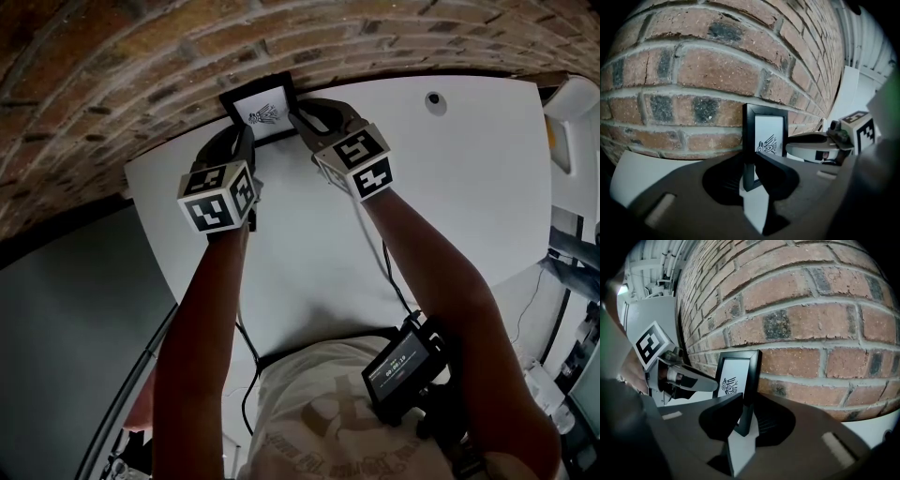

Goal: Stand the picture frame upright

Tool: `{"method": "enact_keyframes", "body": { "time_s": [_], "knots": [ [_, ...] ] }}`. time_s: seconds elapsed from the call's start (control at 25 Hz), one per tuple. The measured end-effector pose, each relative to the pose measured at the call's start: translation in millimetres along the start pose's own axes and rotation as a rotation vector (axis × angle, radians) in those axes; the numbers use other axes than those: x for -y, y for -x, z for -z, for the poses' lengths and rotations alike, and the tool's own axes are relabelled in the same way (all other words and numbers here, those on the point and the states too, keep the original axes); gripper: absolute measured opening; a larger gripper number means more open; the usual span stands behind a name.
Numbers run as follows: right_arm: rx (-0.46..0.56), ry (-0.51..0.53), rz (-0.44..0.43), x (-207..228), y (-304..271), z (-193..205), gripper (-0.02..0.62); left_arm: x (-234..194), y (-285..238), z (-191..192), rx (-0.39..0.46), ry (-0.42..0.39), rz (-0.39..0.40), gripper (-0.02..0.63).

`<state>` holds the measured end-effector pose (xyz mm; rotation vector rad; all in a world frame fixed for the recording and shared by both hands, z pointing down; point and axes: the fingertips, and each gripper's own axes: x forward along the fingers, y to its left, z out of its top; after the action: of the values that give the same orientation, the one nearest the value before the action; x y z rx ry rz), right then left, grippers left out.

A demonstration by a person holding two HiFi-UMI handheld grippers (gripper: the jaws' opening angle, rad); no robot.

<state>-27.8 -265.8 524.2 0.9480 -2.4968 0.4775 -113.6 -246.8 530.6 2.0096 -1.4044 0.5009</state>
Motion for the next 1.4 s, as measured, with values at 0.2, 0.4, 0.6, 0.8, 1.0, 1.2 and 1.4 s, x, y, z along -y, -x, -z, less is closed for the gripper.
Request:
{"method": "enact_keyframes", "body": {
  "time_s": [0.2, 0.4, 0.6, 0.8, 1.0, 1.2, 1.4],
  "knots": [
    [0.004, 0.002, -0.005, 1.0, 0.8, 0.5, 0.084, 2.1, -1.3, -0.6, 0.014, 0.01, 0.033, 0.08],
    [0.014, 0.0, -0.008, 1.0, -3.3, -2.2, 0.089, -0.7, -0.4, -3.4, 0.027, 0.016, 0.065, 0.101],
    [0.007, 0.005, -0.019, -4.0, -4.5, -0.5, 0.092, -1.9, 4.3, 0.2, 0.033, 0.026, 0.082, 0.117],
    [-0.006, 0.008, -0.019, -6.2, -0.2, 4.6, 0.097, -0.7, 8.2, 1.9, 0.046, 0.028, 0.086, 0.124],
    [0.003, 0.014, -0.005, -5.7, 2.5, 1.7, 0.103, -2.6, 13.4, -0.3, 0.055, 0.026, 0.08, 0.127],
    [-0.002, 0.018, 0.006, -4.5, 9.3, 1.7, 0.101, 1.1, 18.6, 2.6, 0.05, 0.02, 0.083, 0.127],
    [-0.008, 0.026, 0.011, -7.7, 13.9, 1.9, 0.1, 5.4, 23.3, 2.1, 0.053, 0.01, 0.082, 0.127]
  ]
}}
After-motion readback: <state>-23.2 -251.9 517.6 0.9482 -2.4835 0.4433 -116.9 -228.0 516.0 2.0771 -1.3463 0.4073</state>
